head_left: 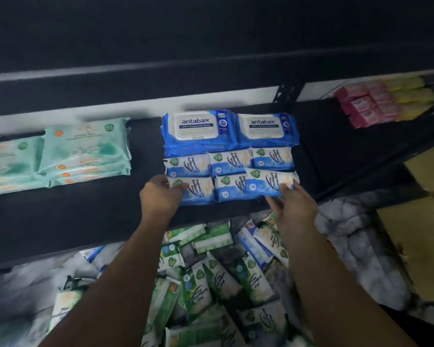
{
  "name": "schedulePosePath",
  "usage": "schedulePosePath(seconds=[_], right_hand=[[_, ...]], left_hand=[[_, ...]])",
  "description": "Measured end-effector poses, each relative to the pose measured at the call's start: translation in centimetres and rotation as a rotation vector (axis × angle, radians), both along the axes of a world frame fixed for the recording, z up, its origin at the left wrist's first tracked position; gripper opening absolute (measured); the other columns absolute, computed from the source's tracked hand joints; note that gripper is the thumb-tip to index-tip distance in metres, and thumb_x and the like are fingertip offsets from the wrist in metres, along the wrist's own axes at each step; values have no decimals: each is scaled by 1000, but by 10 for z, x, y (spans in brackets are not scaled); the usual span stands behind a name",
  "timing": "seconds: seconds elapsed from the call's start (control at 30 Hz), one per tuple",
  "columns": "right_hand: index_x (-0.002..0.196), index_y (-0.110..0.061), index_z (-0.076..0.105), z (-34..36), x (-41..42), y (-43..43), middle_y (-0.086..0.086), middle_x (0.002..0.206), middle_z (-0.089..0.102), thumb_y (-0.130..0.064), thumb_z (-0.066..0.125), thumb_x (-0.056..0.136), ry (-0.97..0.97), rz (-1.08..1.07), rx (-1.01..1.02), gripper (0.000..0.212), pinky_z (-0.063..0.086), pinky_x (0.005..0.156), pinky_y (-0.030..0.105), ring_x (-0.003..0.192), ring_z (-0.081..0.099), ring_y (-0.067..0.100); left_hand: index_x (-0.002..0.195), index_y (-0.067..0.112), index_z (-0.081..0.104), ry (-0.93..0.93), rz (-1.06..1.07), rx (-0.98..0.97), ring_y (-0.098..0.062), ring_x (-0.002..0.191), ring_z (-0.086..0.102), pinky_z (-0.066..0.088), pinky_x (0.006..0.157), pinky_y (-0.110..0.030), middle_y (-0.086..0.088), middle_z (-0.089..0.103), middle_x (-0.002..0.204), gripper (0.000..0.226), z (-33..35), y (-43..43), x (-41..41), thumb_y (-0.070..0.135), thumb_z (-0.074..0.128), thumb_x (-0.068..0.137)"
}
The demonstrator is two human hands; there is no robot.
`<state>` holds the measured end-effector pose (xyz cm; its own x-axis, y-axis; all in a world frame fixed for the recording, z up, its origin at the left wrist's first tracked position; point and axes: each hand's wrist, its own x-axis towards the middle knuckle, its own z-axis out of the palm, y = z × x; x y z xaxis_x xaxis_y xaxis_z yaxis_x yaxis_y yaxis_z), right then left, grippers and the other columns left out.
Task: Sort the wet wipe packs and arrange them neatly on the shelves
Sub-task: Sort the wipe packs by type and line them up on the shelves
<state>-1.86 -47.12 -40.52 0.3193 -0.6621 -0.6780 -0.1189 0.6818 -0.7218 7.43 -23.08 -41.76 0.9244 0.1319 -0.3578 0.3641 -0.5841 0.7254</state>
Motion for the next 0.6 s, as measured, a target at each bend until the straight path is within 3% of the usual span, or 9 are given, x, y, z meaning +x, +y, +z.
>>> schedulePosePath(seconds=[0.2, 0.4, 0.5, 0.6], right_hand=[[123, -9, 67, -13, 3, -38, 12, 106, 71, -1, 69, 92, 59, -82, -79, 32, 64, 70, 36, 91, 72, 25], [125, -7, 67, -28, 9, -46, 14, 109, 71, 2, 67, 92, 109, -70, -199, 35, 64, 72, 40, 92, 72, 25], [129, -9, 67, -38, 6, -45, 7, 109, 72, -8, 68, 92, 186, -1, -371, 36, 63, 79, 40, 86, 71, 16], [120, -11, 72, -47, 2, -42, 7, 114, 71, -22, 67, 90, 351, 160, -601, 32, 54, 82, 26, 89, 69, 14]], left_hand=[[109, 16, 47, -49, 67, 169, -29, 87, 59, 44, 73, -37, -3, 58, 102, 58, -13, -3, -11, 50, 79, 75], [111, 15, 46, -31, 31, 169, -29, 87, 57, 42, 73, -37, -5, 60, 104, 53, -15, -8, -7, 47, 76, 81], [110, 16, 46, -23, 20, 173, -29, 89, 60, 46, 74, -38, -5, 60, 104, 52, -17, -6, -7, 49, 76, 82], [111, 19, 45, -3, 22, 189, -29, 90, 62, 50, 76, -39, -4, 60, 105, 51, -20, -5, -7, 50, 74, 82]])
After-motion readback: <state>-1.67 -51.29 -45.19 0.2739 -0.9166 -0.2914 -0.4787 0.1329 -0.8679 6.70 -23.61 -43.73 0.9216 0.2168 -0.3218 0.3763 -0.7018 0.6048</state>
